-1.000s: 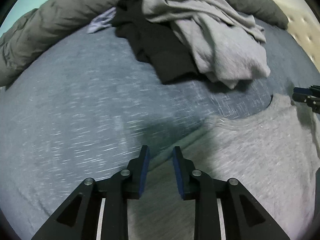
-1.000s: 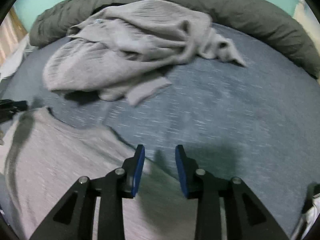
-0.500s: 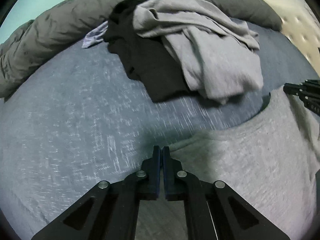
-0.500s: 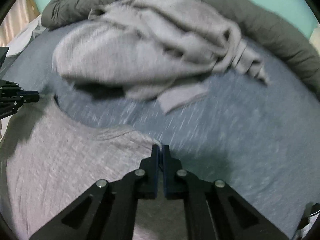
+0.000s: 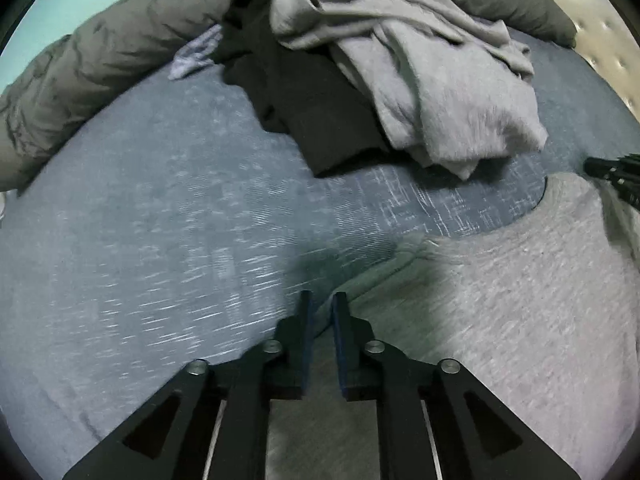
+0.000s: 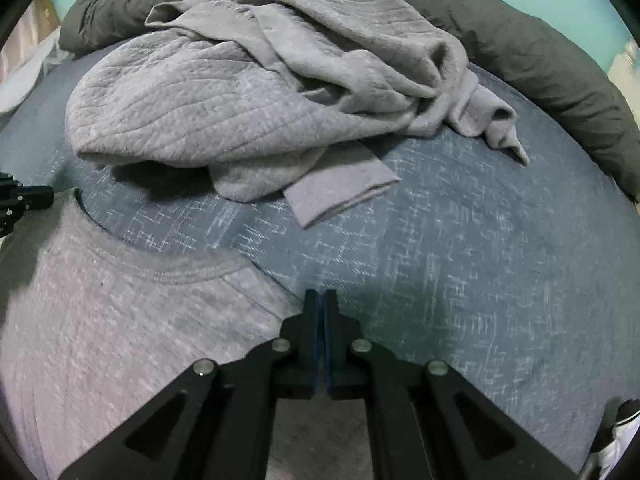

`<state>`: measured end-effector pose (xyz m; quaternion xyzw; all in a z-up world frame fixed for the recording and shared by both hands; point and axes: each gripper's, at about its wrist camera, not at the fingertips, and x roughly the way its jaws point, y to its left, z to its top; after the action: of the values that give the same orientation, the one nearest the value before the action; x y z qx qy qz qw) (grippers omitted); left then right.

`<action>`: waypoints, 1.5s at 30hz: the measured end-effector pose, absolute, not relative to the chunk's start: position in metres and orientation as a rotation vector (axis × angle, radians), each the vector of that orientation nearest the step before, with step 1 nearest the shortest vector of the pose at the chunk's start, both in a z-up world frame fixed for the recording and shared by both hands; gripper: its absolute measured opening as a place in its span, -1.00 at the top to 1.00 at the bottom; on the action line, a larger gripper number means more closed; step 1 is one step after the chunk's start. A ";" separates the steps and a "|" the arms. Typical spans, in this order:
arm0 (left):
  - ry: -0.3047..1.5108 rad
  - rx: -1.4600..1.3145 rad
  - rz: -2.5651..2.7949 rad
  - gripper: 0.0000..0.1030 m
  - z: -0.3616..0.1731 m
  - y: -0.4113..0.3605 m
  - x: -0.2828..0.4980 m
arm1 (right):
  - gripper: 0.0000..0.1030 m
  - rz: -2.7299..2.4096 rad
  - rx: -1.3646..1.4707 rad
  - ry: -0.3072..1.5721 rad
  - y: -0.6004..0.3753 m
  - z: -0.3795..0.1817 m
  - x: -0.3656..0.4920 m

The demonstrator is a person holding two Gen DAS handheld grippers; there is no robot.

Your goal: Fold clothes

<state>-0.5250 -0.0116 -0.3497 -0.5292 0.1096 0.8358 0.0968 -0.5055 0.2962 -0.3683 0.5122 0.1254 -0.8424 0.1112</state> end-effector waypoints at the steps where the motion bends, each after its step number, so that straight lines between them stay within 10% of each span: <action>1: 0.318 -1.562 2.493 0.64 -0.343 -0.016 -0.522 | 0.91 -2.518 1.510 0.364 0.306 -0.364 -0.505; 28: -0.054 -1.556 2.521 0.54 -0.288 -0.088 -0.232 | -0.15 -2.767 1.508 -0.710 0.596 -0.291 -0.184; 45: -0.141 -1.560 2.542 0.54 -0.284 -0.098 -0.191 | -0.23 -3.030 1.487 -1.166 0.647 -0.335 -0.117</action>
<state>-0.1907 -0.0985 -0.2839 -0.5209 -0.0471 0.8488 0.0778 -0.1166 0.6467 -0.3354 0.4068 -0.3189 -0.8291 -0.2130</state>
